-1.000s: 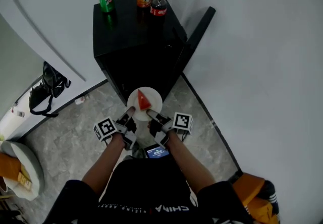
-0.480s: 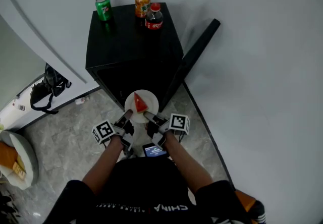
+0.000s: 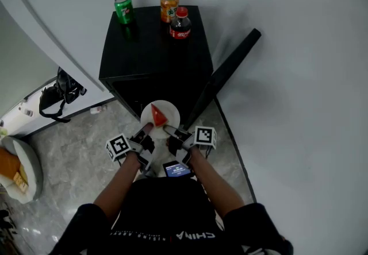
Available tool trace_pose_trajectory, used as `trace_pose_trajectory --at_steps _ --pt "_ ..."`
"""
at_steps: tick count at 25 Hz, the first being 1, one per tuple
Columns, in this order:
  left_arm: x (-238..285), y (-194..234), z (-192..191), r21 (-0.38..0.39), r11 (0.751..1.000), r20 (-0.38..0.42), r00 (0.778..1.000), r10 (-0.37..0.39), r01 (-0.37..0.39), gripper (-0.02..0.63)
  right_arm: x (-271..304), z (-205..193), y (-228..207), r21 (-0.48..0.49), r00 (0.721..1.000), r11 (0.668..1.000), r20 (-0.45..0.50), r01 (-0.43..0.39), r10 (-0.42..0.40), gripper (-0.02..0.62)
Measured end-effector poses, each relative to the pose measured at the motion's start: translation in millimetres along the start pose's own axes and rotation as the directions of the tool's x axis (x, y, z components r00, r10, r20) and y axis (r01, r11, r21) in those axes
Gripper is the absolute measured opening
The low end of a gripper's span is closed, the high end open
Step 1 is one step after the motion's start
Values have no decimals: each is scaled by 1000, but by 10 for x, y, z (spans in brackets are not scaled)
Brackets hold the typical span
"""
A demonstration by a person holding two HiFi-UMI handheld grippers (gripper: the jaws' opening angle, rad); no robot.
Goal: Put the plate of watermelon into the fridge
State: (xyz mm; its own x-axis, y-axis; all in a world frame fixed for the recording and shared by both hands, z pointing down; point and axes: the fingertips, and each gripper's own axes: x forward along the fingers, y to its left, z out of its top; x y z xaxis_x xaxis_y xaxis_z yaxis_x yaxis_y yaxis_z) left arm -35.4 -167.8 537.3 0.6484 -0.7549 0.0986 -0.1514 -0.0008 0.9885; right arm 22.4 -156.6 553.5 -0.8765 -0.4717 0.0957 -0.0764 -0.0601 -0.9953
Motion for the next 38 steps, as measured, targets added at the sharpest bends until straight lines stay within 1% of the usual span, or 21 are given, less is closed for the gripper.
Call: trace_pose_trajectory --at_steps 3,7,11,14,18,22,25,28,31,35,38 --pt "-65 69 66 -43 999 9 1000 30 -29 28 61 -35 -11 7 1000 1000 15 19 -20 32" --pt "-86 165 74 -95 993 18 998 68 -66 28 88 -40 -93 10 997 997 39 70 -71 32" --pt "-90 206 96 -149 987 45 996 75 -67 28 105 -11 -79 -5 994 996 62 94 -94 32" --pt "-75 231 126 -167 984 79 994 80 -66 28 122 29 -71 -28 991 993 77 114 -111 33" --pt "-13 291 208 -152 985 117 989 95 -77 28 154 77 -117 -14 988 992 93 128 -127 34" --pt "25 335 251 -153 984 133 984 117 -96 28 181 124 -148 34 984 992 127 124 -128 32" --pt "125 374 309 -136 987 135 985 104 -85 28 206 232 -225 68 979 991 157 117 -127 33" --pt "241 404 359 -105 992 115 990 86 -74 28 246 325 -304 95 977 991 183 94 -110 32" --pt "346 453 384 -99 992 78 994 81 -73 28 264 424 -371 104 972 991 214 80 -101 32" --pt "471 536 488 -15 997 48 996 73 -73 29 350 577 -471 93 965 992 242 81 -102 32" --pt "520 636 556 12 997 49 996 75 -75 31 400 722 -583 93 956 992 273 87 -110 32"
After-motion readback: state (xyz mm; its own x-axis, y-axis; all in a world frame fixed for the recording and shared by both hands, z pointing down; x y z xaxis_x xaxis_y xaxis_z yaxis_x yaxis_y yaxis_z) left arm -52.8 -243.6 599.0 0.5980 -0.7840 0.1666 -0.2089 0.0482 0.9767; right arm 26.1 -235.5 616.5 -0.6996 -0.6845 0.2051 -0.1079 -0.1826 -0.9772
